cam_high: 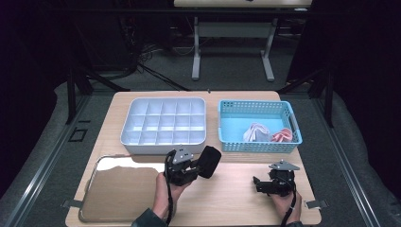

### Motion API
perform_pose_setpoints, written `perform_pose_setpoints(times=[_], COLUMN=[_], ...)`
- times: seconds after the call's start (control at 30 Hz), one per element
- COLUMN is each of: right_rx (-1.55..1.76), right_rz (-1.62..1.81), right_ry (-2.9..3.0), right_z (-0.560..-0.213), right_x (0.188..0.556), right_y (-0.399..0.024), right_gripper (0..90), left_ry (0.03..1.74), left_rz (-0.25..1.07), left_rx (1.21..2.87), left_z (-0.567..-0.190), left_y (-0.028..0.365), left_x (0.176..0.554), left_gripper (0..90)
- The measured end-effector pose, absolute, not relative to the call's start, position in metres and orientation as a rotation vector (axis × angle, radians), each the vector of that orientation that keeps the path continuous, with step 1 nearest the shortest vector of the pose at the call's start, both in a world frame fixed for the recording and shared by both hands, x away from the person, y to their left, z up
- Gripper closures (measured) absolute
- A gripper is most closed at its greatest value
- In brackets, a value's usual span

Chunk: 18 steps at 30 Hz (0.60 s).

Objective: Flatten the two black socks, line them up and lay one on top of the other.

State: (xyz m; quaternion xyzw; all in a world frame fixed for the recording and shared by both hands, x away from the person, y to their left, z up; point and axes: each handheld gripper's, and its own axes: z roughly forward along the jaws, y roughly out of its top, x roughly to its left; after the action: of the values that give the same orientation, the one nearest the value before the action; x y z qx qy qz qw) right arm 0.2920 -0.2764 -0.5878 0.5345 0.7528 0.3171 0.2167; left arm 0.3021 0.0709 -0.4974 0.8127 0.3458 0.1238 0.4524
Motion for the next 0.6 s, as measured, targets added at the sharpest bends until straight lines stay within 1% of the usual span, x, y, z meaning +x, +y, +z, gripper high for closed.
perform_pose_setpoints(times=[0.6], right_rx=[1.478], right_rz=[0.877], right_ry=[2.083], right_z=[-0.588], right_x=[0.292], right_y=[-0.276], right_gripper=[4.3], left_ry=[0.871], left_rz=[0.428], left_rx=[1.945], left_z=[-0.454], left_y=[0.099], left_x=[0.325], left_gripper=[74.6])
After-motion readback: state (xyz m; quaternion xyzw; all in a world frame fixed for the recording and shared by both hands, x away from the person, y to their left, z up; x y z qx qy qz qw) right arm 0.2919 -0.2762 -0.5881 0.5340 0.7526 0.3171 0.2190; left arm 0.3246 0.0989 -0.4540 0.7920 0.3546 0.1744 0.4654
